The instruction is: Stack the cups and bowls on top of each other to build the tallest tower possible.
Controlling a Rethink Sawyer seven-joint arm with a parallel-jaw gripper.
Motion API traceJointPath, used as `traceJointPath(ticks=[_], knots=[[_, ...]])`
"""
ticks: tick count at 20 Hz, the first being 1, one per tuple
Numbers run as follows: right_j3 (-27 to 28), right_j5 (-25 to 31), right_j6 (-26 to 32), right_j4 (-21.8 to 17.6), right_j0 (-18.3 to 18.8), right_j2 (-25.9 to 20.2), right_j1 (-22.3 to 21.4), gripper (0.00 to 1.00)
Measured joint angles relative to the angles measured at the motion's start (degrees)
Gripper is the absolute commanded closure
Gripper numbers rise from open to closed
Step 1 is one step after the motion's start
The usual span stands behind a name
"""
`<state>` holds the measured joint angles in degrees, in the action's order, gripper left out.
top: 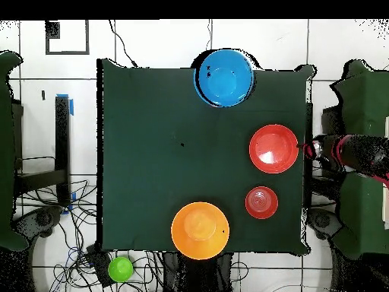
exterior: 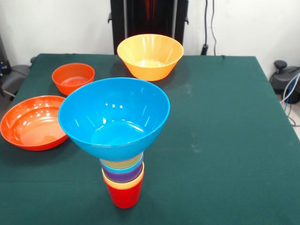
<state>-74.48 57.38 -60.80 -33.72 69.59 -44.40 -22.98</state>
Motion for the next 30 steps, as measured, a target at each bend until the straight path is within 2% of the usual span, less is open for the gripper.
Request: traceJointPath(ticks=[22,30], knots=[[-0.6,0.0,0.0,-0.4,1.0,0.0,3.9,0.0],[-0.6,-1.0,0.0,-0.8,1.3,-0.2,7.1,0.0]])
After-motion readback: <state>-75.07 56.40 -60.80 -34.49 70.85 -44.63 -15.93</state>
